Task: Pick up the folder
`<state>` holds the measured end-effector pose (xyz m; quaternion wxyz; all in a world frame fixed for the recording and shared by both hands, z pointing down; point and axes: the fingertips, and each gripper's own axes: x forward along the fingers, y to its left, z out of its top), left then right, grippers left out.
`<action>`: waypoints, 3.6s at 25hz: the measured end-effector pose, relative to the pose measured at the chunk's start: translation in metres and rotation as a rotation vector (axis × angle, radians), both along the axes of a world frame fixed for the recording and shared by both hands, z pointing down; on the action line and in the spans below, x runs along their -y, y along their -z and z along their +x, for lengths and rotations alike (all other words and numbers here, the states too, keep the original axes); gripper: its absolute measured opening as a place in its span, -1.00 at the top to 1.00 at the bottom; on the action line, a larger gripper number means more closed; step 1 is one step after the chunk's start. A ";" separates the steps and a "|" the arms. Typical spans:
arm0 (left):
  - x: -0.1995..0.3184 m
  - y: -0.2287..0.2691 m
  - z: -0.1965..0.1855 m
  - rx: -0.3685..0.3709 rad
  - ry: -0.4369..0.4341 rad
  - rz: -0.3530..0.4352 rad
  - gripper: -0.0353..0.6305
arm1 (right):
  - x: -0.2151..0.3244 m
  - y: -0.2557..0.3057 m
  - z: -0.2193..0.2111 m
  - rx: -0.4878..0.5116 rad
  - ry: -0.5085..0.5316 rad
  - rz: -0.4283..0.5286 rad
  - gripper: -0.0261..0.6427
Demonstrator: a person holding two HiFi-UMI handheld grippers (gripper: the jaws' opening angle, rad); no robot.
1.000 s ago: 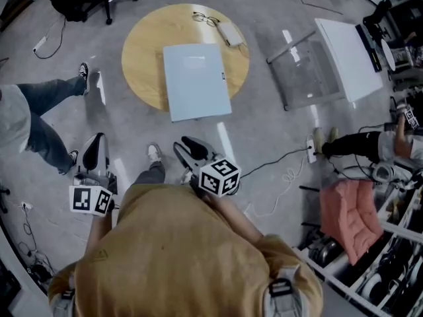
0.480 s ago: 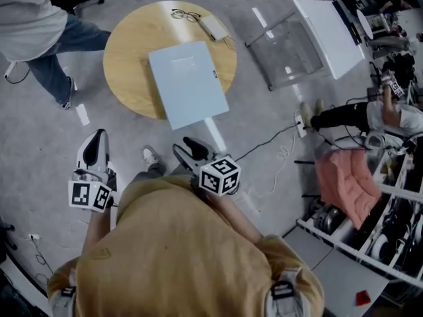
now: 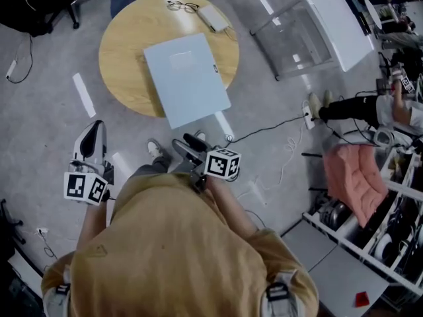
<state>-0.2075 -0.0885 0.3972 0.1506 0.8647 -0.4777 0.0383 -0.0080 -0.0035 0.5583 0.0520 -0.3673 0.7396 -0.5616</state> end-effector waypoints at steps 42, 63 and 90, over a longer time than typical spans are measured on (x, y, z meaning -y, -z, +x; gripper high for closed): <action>-0.029 -0.030 -0.027 0.200 0.119 -0.194 0.88 | 0.084 -0.108 -0.028 0.566 -0.255 -0.145 -0.18; -0.026 -0.041 -0.022 0.141 0.075 -0.200 0.88 | 0.043 -0.096 -0.007 0.475 -0.255 -0.121 0.00; -0.035 -0.029 -0.034 0.141 0.121 -0.171 0.88 | 0.092 0.016 -0.030 0.628 -0.188 0.189 0.10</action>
